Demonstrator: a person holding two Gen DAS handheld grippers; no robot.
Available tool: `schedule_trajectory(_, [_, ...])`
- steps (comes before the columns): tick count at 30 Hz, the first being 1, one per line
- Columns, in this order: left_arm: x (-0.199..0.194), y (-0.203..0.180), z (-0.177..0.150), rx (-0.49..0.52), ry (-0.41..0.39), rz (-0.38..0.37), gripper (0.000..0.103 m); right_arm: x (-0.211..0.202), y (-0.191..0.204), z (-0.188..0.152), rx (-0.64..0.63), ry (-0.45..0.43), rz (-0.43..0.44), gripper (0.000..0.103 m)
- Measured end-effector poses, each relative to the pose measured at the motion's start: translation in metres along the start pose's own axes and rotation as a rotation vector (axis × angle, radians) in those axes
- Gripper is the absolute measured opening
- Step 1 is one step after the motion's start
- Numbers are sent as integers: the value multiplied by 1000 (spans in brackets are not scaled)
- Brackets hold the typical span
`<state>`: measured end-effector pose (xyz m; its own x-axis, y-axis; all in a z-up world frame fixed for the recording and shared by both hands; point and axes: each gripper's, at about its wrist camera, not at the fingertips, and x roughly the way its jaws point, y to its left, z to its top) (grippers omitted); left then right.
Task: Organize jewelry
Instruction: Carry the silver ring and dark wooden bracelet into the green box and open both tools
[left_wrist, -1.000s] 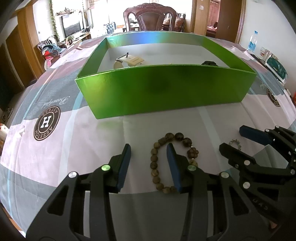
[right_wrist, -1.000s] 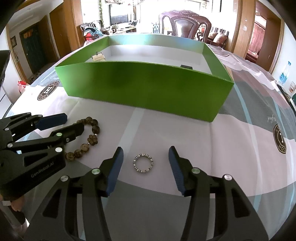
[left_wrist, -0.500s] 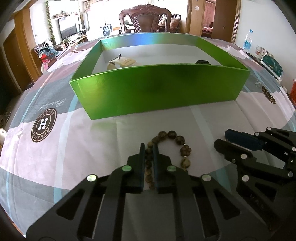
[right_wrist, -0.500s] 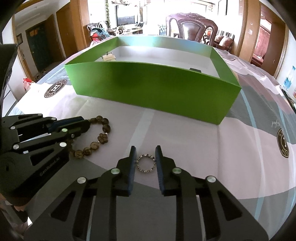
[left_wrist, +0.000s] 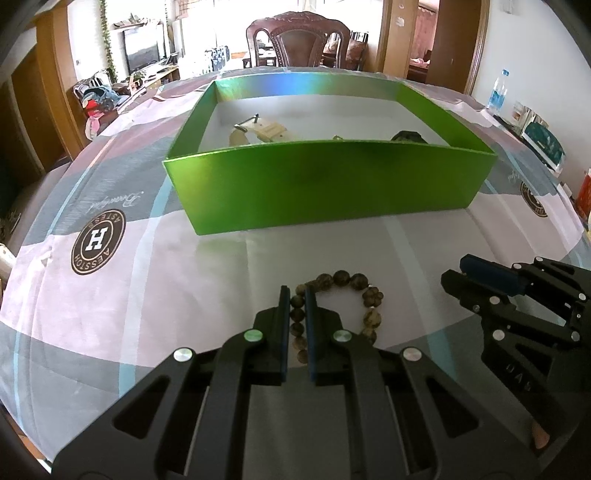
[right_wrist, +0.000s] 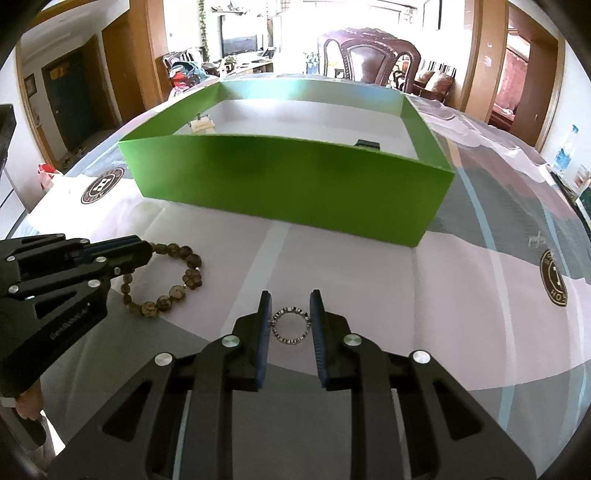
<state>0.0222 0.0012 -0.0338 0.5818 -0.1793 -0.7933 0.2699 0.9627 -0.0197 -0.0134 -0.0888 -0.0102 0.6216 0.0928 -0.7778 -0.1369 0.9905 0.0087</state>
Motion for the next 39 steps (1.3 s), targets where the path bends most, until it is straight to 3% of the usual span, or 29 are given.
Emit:
schedule_trajectory(16, [-24, 2, 5, -6, -42, -34, 8, -12, -4, 5, 12, -29, -6, 21])
schedule_trajectory(24, [-57, 32, 39, -35, -128, -53, 8, -48, -6, 30, 5, -142, -26, 21])
schedule_trajectory(32, [-77, 35, 76, -29, -189, -59, 8, -74, -4, 64, -20, -257, -47, 21])
schedule_trajectory(36, [-72, 30, 101, -33, -204, -84, 8, -68, -16, 94, 18, -292, -22, 21])
schedule_trajectory(39, [-57, 24, 118, -29, -199, -67, 8, -48, -26, 111, 61, -271, -12, 21])
